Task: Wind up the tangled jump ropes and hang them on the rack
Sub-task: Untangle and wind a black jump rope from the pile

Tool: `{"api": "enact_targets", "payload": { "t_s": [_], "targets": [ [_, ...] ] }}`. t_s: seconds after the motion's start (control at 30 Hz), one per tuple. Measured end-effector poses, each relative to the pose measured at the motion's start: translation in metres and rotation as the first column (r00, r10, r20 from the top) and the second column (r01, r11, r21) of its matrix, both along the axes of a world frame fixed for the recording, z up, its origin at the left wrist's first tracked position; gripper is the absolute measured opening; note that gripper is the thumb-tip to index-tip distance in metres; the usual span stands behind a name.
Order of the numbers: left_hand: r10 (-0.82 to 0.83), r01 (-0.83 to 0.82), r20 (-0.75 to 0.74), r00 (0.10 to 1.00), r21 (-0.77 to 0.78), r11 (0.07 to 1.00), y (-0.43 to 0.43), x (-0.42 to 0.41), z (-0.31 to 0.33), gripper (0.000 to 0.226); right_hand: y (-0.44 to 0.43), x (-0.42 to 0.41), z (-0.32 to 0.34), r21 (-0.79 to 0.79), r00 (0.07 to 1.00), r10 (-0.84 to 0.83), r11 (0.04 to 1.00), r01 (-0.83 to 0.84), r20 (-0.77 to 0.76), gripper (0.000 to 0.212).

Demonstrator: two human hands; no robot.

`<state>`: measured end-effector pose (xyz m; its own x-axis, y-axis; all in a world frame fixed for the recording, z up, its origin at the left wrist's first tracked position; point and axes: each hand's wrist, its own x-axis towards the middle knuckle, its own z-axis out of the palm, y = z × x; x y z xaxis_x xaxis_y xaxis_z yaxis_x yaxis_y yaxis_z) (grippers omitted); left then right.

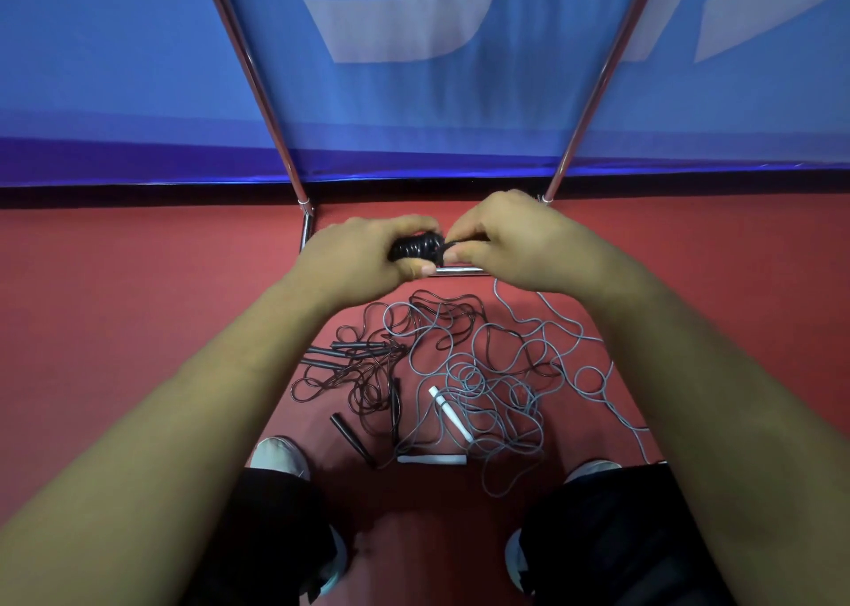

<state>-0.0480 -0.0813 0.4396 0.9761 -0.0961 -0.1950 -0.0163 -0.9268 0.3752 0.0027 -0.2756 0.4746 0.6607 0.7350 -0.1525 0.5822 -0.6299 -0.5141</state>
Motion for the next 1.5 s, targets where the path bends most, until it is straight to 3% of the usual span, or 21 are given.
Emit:
{"api": "enact_targets", "payload": {
  "t_s": [0.17, 0.27, 0.4, 0.47, 0.63, 0.8, 0.97, 1.07, 1.13, 1.27, 1.4, 1.5],
  "targets": [
    [-0.126, 0.091, -0.11, 0.986, -0.278, 0.956, -0.003, -0.009, 0.006, 0.052, -0.005, 0.002, 0.004, 0.218, 0.985, -0.165, 0.96, 0.173, -0.057, 0.006],
    [-0.089, 0.052, -0.063, 0.994, -0.439, 0.897, -0.011, -0.011, 0.001, 0.05, -0.002, 0.0, 0.004, 0.3, 0.955, -0.219, 0.914, 0.273, -0.202, 0.02],
    [-0.048, -0.034, -0.086, 0.995, -0.754, 0.656, -0.016, -0.013, 0.004, 0.024, -0.005, 0.005, 0.0, 0.426, 0.886, -0.246, 0.805, 0.412, -0.392, 0.029],
    [0.015, -0.114, -0.126, 0.992, -0.834, 0.539, -0.019, -0.011, 0.003, 0.027, -0.005, 0.008, -0.004, 0.425, 0.865, -0.273, 0.783, 0.454, -0.421, 0.033],
    [0.134, -0.275, -0.244, 0.961, -0.907, 0.318, -0.023, -0.004, -0.003, 0.05, -0.008, 0.011, -0.009, 0.407, 0.84, -0.259, 0.782, 0.472, -0.477, 0.032],
    [0.166, -0.367, -0.353, 0.921, -0.928, 0.064, -0.024, 0.0, -0.001, 0.041, -0.013, 0.012, -0.012, 0.409, 0.851, -0.189, 0.812, 0.416, -0.491, 0.014],
    [0.132, -0.357, -0.384, 0.914, -0.915, -0.19, -0.022, -0.001, 0.006, 0.043, -0.013, 0.012, -0.011, 0.345, 0.874, -0.179, 0.868, 0.356, -0.452, 0.021],
    [0.092, -0.363, -0.401, 0.912, -0.89, -0.277, -0.021, -0.001, 0.009, 0.041, -0.011, 0.011, -0.01, 0.318, 0.893, -0.199, 0.885, 0.34, -0.403, 0.024],
    [0.101, -0.363, -0.402, 0.91, -0.891, -0.274, -0.018, 0.0, 0.008, 0.04, -0.009, 0.011, -0.01, 0.294, 0.914, -0.226, 0.897, 0.33, -0.337, 0.023],
    [0.242, -0.427, -0.454, 0.857, -0.89, -0.159, -0.013, 0.004, 0.007, 0.034, -0.008, 0.009, -0.008, 0.231, 0.951, -0.255, 0.928, 0.291, -0.175, 0.024],
    [0.461, -0.563, -0.464, 0.756, -0.821, 0.097, -0.011, 0.007, 0.006, 0.03, -0.002, 0.006, -0.008, 0.096, 0.973, -0.211, 0.971, 0.219, -0.09, 0.024],
    [0.52, -0.526, -0.34, 0.784, -0.809, 0.264, -0.012, 0.005, 0.002, 0.022, -0.001, 0.005, -0.008, 0.037, 0.982, -0.167, 0.985, 0.17, -0.09, 0.021]
  ]
}}
